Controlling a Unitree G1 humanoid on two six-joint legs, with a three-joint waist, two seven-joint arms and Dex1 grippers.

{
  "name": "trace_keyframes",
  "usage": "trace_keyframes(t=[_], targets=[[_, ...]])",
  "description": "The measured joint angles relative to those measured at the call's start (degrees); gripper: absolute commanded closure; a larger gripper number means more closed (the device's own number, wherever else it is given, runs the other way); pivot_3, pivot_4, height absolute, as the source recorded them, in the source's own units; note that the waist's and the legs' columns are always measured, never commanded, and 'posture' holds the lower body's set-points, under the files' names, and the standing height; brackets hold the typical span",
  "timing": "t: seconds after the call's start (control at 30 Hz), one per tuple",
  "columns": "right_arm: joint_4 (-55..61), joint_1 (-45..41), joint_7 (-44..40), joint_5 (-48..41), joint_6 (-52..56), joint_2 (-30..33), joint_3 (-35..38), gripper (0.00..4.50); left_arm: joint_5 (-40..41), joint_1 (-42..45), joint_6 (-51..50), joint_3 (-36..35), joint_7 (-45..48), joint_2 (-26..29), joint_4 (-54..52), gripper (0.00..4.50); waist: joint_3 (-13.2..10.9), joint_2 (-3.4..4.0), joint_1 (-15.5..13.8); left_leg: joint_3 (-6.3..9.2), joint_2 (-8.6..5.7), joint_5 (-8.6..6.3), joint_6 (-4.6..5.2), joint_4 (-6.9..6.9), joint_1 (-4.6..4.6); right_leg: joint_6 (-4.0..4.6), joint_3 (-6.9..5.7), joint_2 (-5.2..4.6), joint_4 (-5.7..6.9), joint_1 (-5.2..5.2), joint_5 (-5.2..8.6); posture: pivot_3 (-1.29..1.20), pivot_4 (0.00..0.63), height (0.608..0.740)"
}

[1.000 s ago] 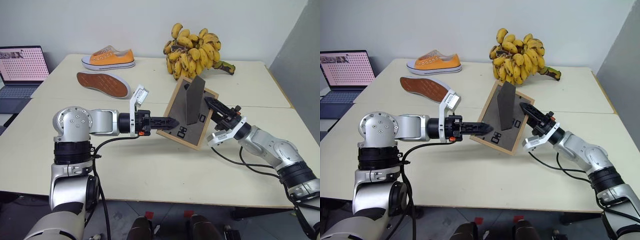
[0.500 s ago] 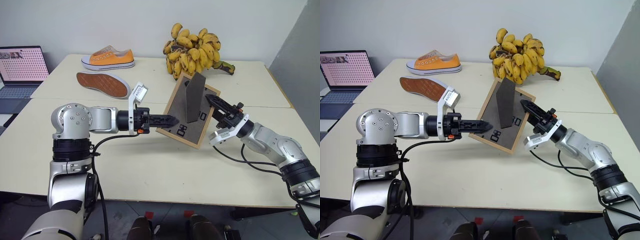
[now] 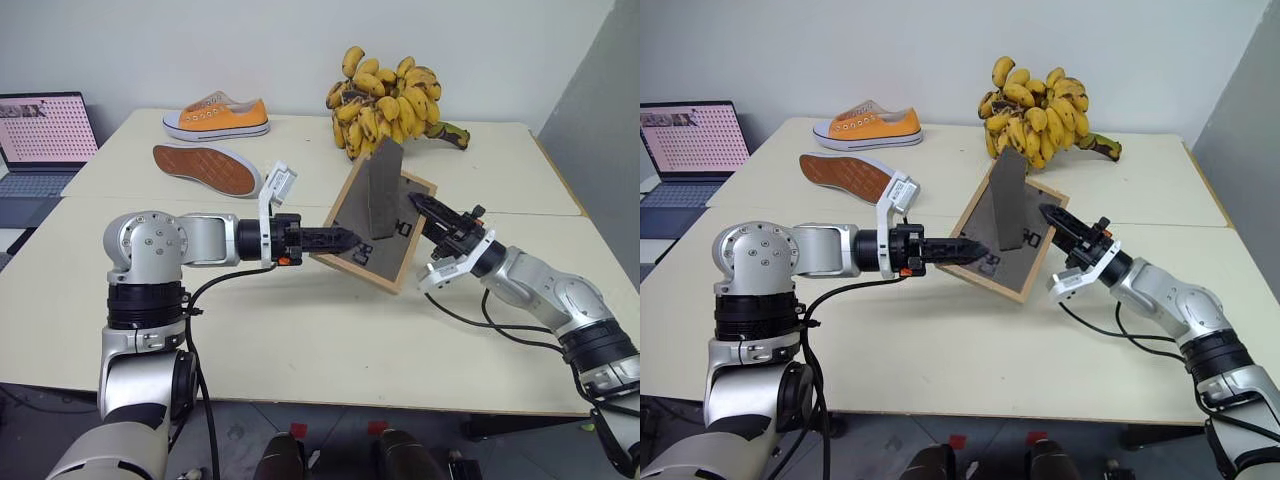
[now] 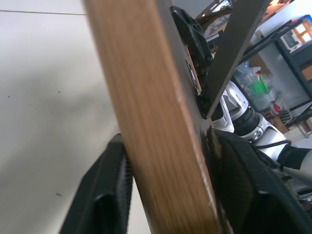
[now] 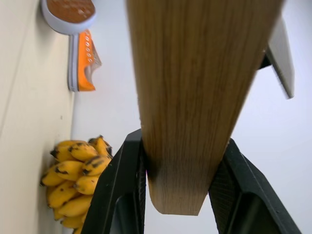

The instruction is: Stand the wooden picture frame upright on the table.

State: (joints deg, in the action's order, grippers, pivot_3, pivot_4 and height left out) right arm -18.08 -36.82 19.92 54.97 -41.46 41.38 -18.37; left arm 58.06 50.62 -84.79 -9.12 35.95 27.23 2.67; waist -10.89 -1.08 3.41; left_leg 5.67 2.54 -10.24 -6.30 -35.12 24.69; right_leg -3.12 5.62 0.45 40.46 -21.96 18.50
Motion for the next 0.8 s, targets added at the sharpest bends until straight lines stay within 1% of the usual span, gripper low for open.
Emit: trace_keyframes(t=[0.17,0.2,0.4,0.53,0.6,0.63,0.67,0.73,0.8], targets=[[0.0,0.1,-0.3,-0.2,0.1,-0.1,-0.1,2.85,0.0,0.7,0.0,0.0,0.5,0.1,-0.1,0.11,0.0,0.00,0.0,0.00,0.00,0.00,0.00,0.00,0.00,0.00,-0.01,0.00,0.00,0.00,0.00,0.00,0.150,0.740],[0.0,0.1,-0.3,-0.2,0.1,0.0,-0.1,2.85,0.0,0.8,0.0,0.0,0.6,0.1,-0.1,0.05,0.0,0.00,0.0,0.01,0.00,0.00,0.00,0.00,0.00,0.00,-0.01,0.00,0.00,0.00,0.00,0.00,0.150,0.740],[0.0,0.0,-0.3,-0.2,-0.6,-0.2,-0.4,2.85,-0.2,0.8,1.2,-0.1,0.6,0.6,-1.3,0.05,0.0,0.00,0.0,0.00,0.00,0.00,0.00,0.00,0.00,0.00,0.00,0.00,0.01,0.00,0.00,0.00,0.150,0.740],[-1.2,-1.1,0.3,-0.4,-1.7,-0.7,-0.8,2.85,-0.6,-0.5,4.8,-1.8,0.9,3.6,-5.1,0.05,0.0,0.00,0.3,-0.02,0.02,0.00,0.00,0.01,-0.03,0.01,0.02,0.00,0.05,-0.01,0.00,0.00,0.150,0.740],[-3.4,-3.0,0.0,-0.2,-2.5,-1.6,-1.9,2.85,-0.5,-3.2,8.1,-5.0,2.4,7.4,-7.8,0.05,0.0,0.00,1.0,-0.06,0.04,0.00,0.00,0.04,-0.09,0.03,0.06,0.00,0.08,-0.01,0.02,0.00,0.150,0.740],[-6.0,-4.0,-0.5,-0.1,-3.2,-2.1,-3.0,2.85,0.0,-5.8,10.0,-9.2,3.2,10.5,-10.6,0.05,0.0,-0.01,1.2,-0.04,0.06,0.00,0.00,0.04,-0.11,0.06,0.02,0.00,0.09,-0.01,0.03,0.00,0.150,0.740],[-6.7,-4.1,-0.6,-0.1,-3.4,-2.3,-3.2,2.85,0.3,-6.8,10.4,-10.7,3.4,11.5,-11.5,0.05,0.0,-0.01,1.3,-0.07,0.06,0.00,0.00,0.04,-0.13,0.07,0.05,0.01,0.09,-0.01,0.04,0.00,0.150,0.740],[-10.1,-4.9,-1.0,-0.2,-4.5,-3.3,-3.8,2.85,1.8,-10.5,10.8,-16.2,3.3,14.0,-14.4,0.05,0.0,-0.02,1.4,-0.07,0.05,-0.01,0.01,0.05,-0.14,0.10,0.05,-0.01,0.14,-0.01,0.06,0.00,0.150,0.740],[-14.3,-6.7,-2.5,-2.6,-6.4,-4.9,-4.6,2.85,4.3,-14.5,10.9,-20.1,2.1,15.1,-18.0,0.05,0.0,-0.03,1.3,-0.06,0.03,-0.09,0.16,0.02,-0.14,0.09,0.04,-0.03,0.16,0.02,0.05,0.00,0.150,0.740]])
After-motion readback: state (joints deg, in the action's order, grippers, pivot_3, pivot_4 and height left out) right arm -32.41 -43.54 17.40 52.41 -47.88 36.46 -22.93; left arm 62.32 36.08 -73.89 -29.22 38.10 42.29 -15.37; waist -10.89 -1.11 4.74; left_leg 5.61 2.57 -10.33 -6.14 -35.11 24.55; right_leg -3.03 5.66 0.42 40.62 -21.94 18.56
